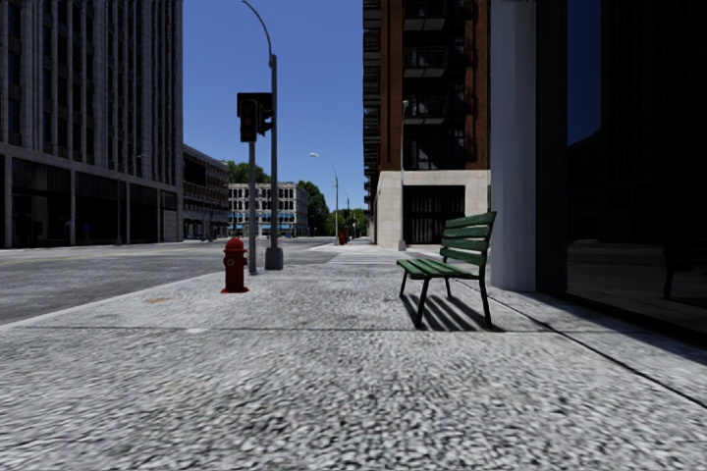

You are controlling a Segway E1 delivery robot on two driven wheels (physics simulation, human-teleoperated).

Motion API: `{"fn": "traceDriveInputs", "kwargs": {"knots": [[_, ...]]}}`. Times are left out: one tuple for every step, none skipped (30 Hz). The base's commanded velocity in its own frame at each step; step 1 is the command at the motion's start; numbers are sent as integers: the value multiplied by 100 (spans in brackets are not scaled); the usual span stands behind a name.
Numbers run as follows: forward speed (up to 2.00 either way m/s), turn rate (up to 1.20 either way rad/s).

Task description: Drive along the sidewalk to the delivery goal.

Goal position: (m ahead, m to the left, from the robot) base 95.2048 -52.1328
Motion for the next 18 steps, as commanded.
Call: {"fn": "traceDriveInputs", "kwargs": {"knots": [[200, 0], [200, 0], [200, 0], [200, 0], [200, 0], [200, 0], [200, 0], [200, 0], [200, 0], [200, 0], [200, 0], [200, 0], [200, 0], [200, 0], [200, 0], [200, 0], [200, 0], [200, 0]]}}
